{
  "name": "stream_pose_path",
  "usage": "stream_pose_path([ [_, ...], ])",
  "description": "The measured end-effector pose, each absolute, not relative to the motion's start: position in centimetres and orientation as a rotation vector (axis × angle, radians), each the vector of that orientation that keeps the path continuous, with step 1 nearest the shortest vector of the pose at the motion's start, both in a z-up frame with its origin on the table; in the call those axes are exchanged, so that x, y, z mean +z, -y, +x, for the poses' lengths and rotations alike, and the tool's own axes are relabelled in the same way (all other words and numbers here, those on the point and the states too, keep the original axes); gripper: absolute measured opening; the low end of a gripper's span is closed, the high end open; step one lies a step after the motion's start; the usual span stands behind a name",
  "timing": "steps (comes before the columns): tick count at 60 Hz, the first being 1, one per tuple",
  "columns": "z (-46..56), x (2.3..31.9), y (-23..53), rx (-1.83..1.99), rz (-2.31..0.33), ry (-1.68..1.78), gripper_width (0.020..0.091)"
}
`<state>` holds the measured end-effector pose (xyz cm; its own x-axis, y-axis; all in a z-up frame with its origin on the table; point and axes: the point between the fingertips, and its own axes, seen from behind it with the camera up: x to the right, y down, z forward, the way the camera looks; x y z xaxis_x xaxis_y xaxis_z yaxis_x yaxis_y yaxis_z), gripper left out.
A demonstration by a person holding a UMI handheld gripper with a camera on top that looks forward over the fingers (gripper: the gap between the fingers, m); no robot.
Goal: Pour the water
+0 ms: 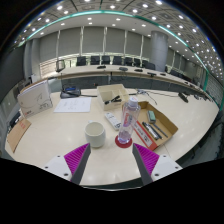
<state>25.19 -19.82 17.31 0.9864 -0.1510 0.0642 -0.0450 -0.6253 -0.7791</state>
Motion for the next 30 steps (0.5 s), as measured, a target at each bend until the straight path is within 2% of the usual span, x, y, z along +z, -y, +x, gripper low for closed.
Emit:
stream_pose_path([
  [14, 18.5, 21.3, 28.4, -0.201, -2.275, -0.110, 0.0859],
  [30, 13.4, 22.5, 33.0, -0.204, -2.270, -0.062, 0.0858],
])
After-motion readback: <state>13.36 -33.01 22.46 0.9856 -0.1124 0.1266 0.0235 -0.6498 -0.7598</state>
